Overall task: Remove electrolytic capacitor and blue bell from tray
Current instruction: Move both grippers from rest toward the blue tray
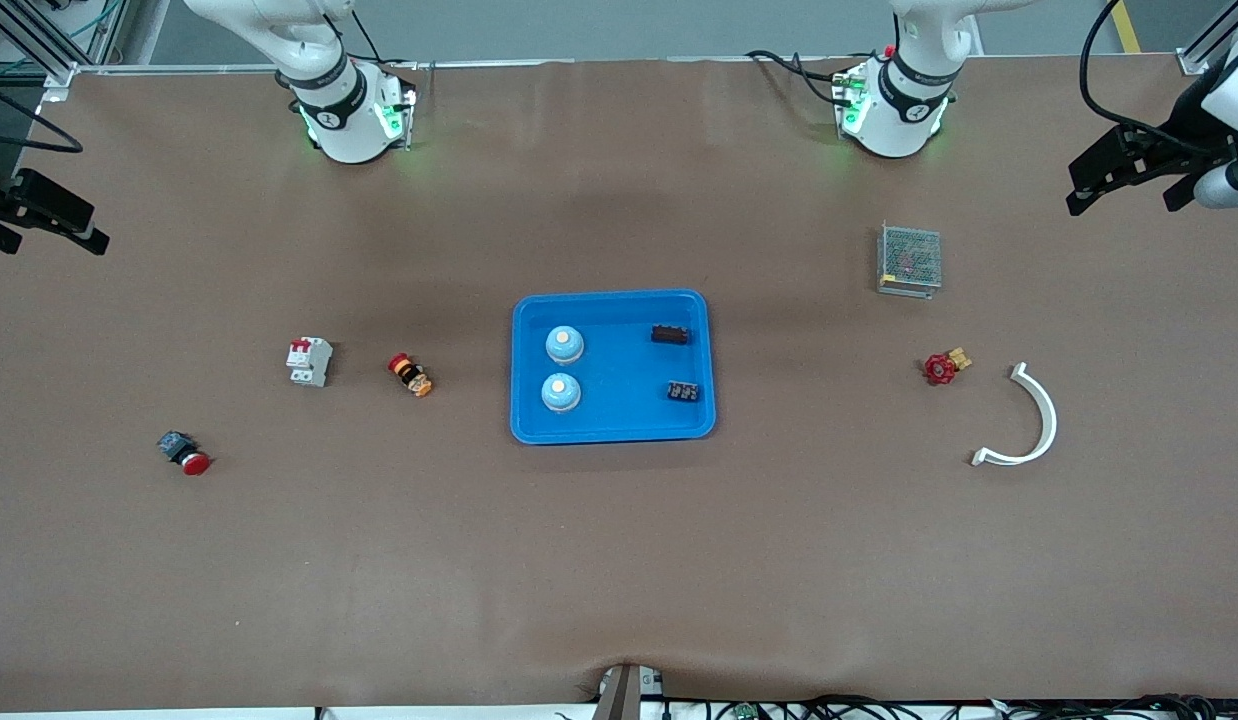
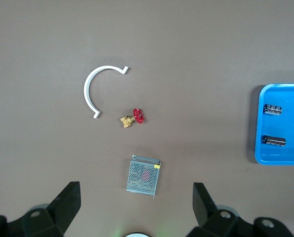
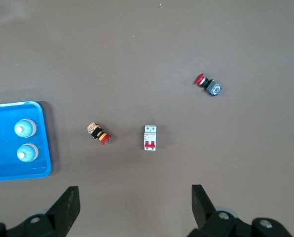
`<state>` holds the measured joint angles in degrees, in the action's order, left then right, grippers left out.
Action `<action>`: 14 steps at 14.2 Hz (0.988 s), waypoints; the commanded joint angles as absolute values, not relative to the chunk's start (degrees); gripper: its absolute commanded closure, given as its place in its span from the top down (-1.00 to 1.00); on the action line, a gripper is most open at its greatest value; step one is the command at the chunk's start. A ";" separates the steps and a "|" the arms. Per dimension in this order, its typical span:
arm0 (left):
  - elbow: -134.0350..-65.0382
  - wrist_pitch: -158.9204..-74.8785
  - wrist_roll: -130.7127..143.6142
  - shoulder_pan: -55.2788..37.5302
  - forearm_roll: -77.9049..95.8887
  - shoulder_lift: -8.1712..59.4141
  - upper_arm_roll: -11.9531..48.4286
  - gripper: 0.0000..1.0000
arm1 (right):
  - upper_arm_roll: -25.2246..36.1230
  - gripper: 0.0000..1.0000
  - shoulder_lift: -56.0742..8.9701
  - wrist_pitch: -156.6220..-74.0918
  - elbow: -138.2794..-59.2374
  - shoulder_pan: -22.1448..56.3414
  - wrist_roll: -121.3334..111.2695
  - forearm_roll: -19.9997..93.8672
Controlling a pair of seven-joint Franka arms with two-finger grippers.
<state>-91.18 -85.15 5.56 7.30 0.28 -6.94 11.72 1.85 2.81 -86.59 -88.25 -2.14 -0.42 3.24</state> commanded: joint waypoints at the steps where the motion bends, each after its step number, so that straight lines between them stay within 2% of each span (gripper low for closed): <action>1: -89.56 -84.38 5.89 7.29 -0.35 -6.15 11.95 1.00 | 1.67 1.00 2.29 -85.69 -86.92 -2.02 -0.35 2.46; 9: -90.00 -84.29 6.85 7.12 -0.44 -4.49 12.21 1.00 | 1.67 1.00 2.28 -85.87 -86.84 -2.02 -0.35 2.02; 14: -91.23 -84.38 13.95 6.86 0.00 -0.89 16.95 1.00 | 1.67 1.00 1.68 -86.13 -86.84 -1.93 -0.53 2.28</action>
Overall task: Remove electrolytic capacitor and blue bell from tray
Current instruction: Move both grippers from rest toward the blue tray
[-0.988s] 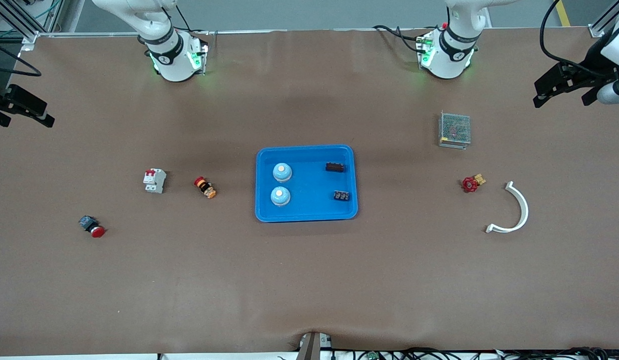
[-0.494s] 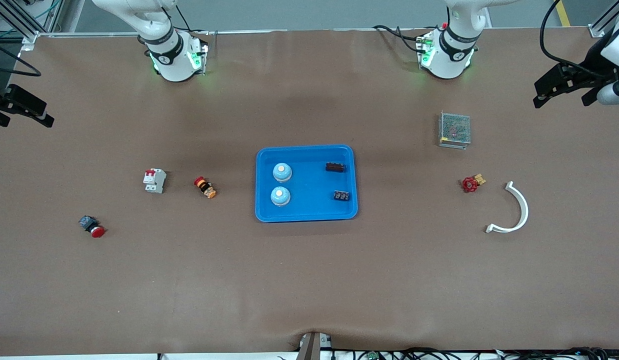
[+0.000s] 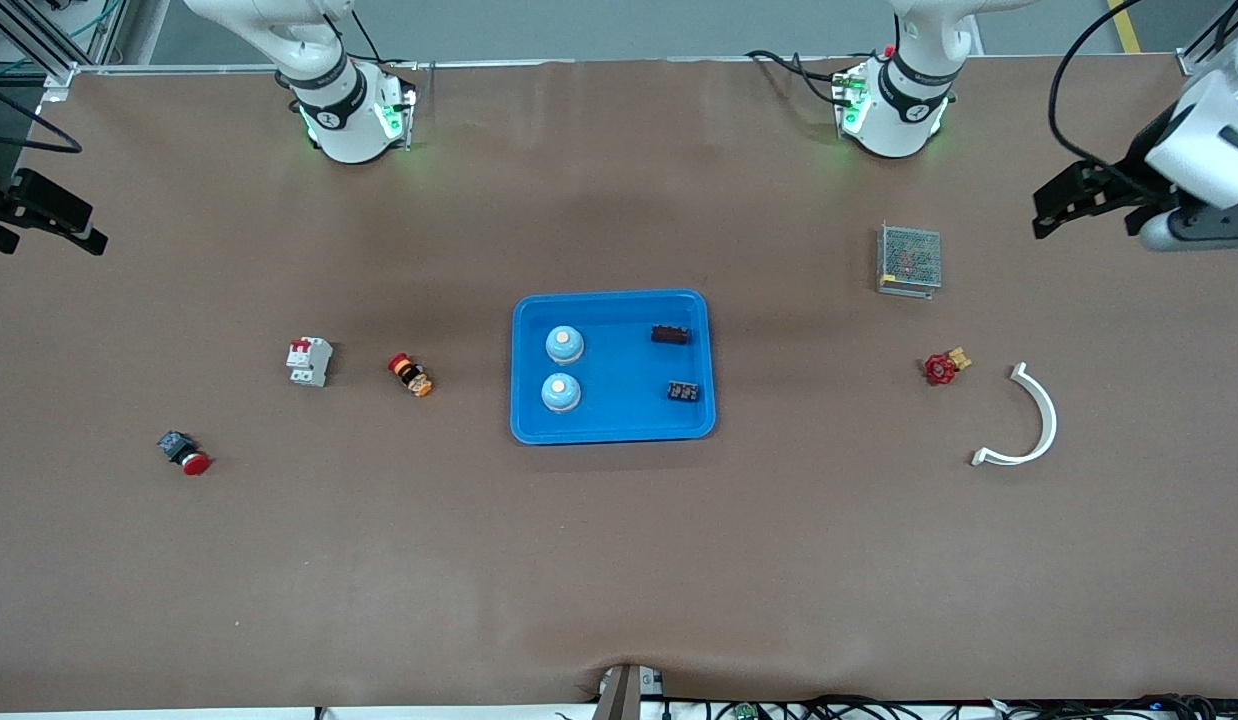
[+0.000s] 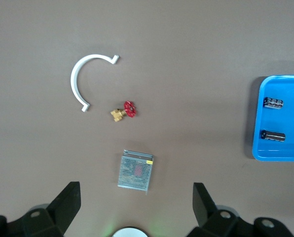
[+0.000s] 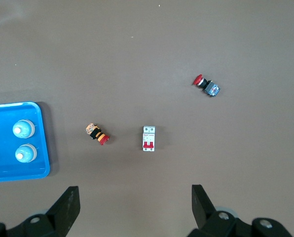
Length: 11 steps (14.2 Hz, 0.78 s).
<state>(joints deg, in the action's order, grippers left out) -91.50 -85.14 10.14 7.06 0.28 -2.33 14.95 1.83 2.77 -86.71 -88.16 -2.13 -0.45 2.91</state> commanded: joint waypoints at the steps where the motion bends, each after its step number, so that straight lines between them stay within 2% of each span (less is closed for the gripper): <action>1: -91.93 -84.64 16.15 6.86 -0.17 -0.27 18.53 1.00 | 1.58 1.00 1.06 -85.96 -86.75 -1.76 -0.53 2.37; 6: -95.09 -87.27 24.32 6.85 -0.35 2.55 23.10 1.00 | 1.58 1.00 0.09 -86.31 -86.92 -1.58 -0.44 3.16; 11: -103.87 -96.74 38.47 6.86 -0.26 2.81 28.99 1.00 | 1.49 1.00 -1.49 -89.37 -87.19 5.34 0.35 3.25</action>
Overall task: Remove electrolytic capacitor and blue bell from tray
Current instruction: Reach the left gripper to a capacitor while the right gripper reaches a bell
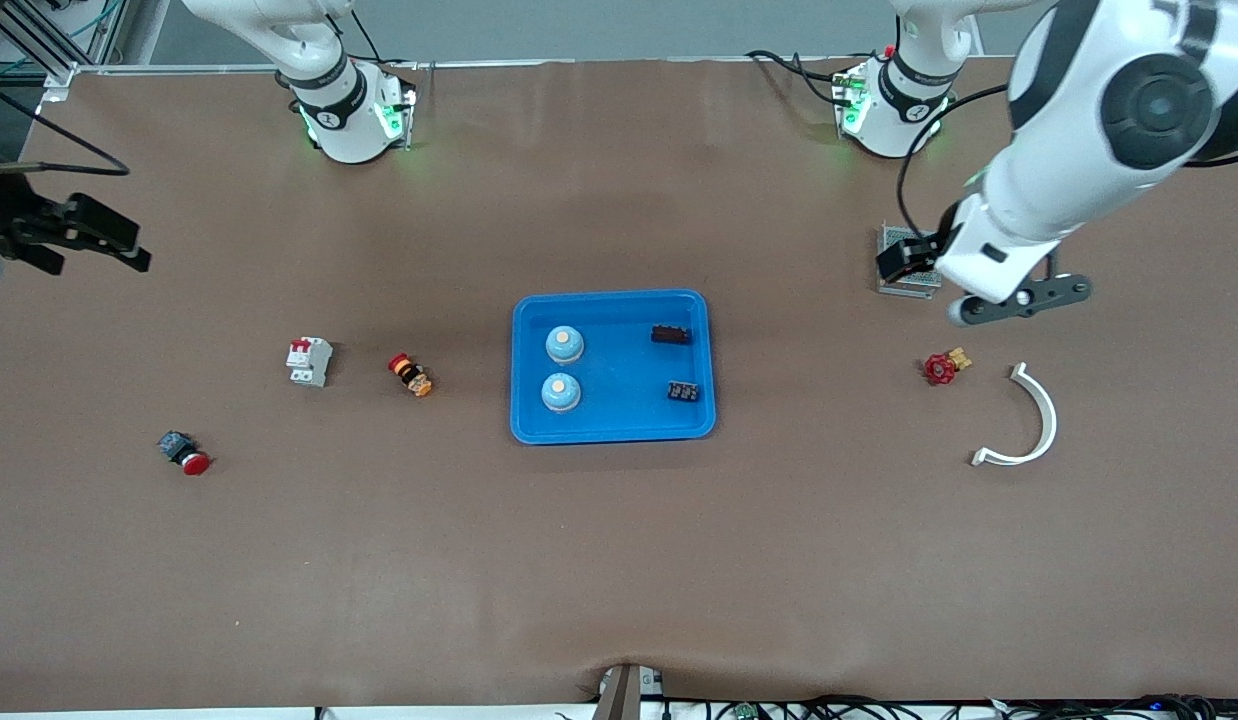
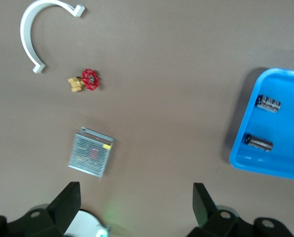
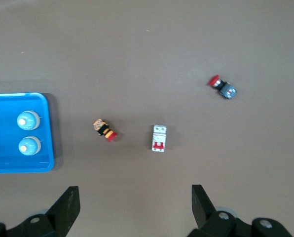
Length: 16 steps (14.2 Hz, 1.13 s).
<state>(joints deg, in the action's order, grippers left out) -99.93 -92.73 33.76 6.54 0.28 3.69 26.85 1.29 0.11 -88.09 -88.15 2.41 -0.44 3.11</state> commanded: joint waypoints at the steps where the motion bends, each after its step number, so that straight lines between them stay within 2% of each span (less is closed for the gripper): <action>1: -105.19 -98.68 41.19 6.77 -0.35 3.33 30.22 1.00 | 1.49 1.00 -2.45 -90.69 -87.19 7.01 1.48 3.25; 5: -107.14 -104.93 55.59 5.98 -0.35 8.07 35.15 1.00 | 1.49 1.00 -6.67 -96.75 -87.01 16.24 14.99 2.38; 7: -107.31 -108.26 64.64 2.30 -0.53 11.67 35.16 0.94 | 1.49 1.00 -9.48 -98.87 -87.01 19.15 20.54 2.20; 13: -106.88 -119.51 92.77 -5.35 -9.56 23.36 35.16 0.75 | 1.58 1.00 -16.78 -105.98 -87.01 23.98 21.88 2.02; 16: -106.18 -122.51 103.94 -7.91 -14.84 27.59 35.16 0.67 | 1.49 1.00 -19.59 -109.06 -87.01 24.69 24.25 2.46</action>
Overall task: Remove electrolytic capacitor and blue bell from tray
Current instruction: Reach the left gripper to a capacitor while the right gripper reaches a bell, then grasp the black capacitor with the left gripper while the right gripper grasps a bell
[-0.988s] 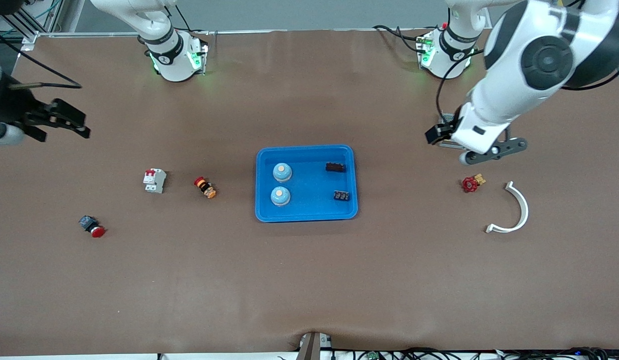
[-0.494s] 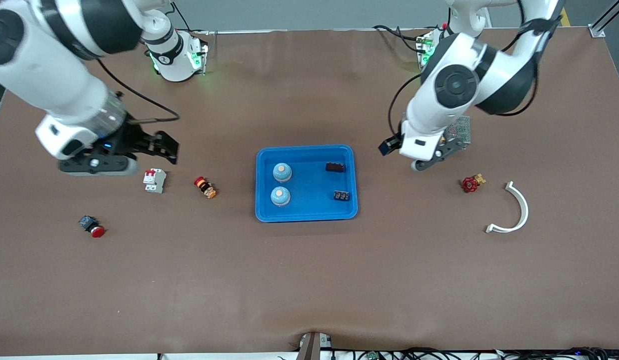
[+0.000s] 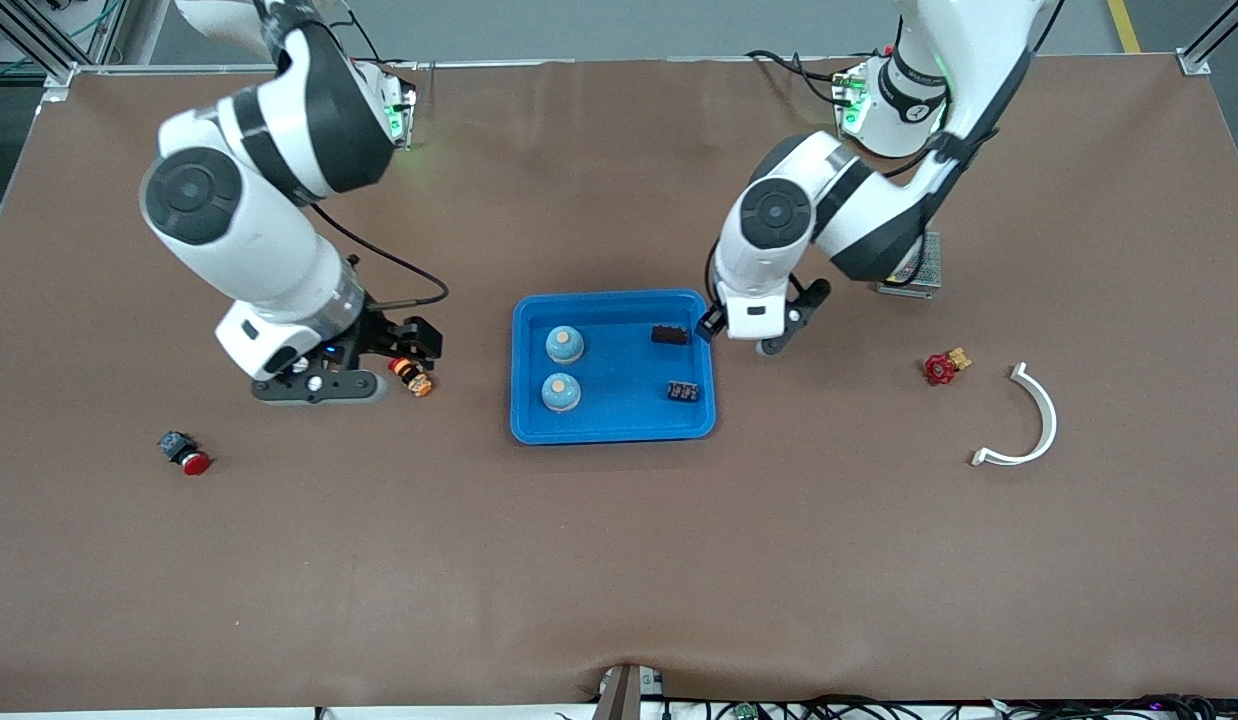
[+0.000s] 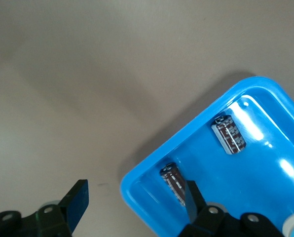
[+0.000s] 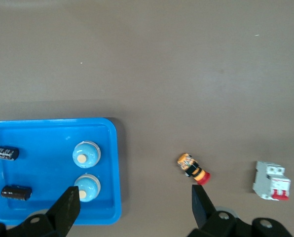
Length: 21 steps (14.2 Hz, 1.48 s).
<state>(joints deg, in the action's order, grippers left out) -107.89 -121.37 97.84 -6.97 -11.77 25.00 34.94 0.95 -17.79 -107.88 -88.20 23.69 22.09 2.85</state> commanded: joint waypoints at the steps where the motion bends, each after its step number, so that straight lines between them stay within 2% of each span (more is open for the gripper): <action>1: -105.91 -123.82 107.02 -8.61 -15.55 28.73 35.16 0.63 | 1.49 1.00 -20.64 -110.12 -87.01 25.74 24.78 2.29; 3: -105.30 -126.29 114.04 -10.19 -17.57 31.19 34.89 0.48 | 1.49 1.00 -22.58 -111.96 -86.92 27.33 25.40 2.20; 9: -101.52 -128.06 131.46 -13.35 -24.34 38.31 34.63 0.33 | 1.49 1.00 -28.12 -118.38 -86.92 30.14 28.39 2.98; 14: -100.37 -129.02 137.99 -14.68 -26.46 41.13 34.28 0.31 | 1.41 1.00 -32.51 -120.49 -86.92 31.38 28.39 3.16; 18: -100.28 -129.99 138.34 -14.68 -26.46 42.97 34.28 0.08 | 1.49 1.00 -36.20 -124.79 -86.92 33.66 29.70 3.25; 20: -100.28 -129.99 138.34 -14.68 -26.72 43.50 34.10 0.04 | 1.49 1.00 -37.26 -126.64 -86.92 33.92 30.32 3.16; 21: -100.28 -129.99 138.34 -14.68 -27.15 43.77 34.01 -0.07 | 1.49 1.00 -37.79 -126.74 -86.92 34.01 30.32 3.16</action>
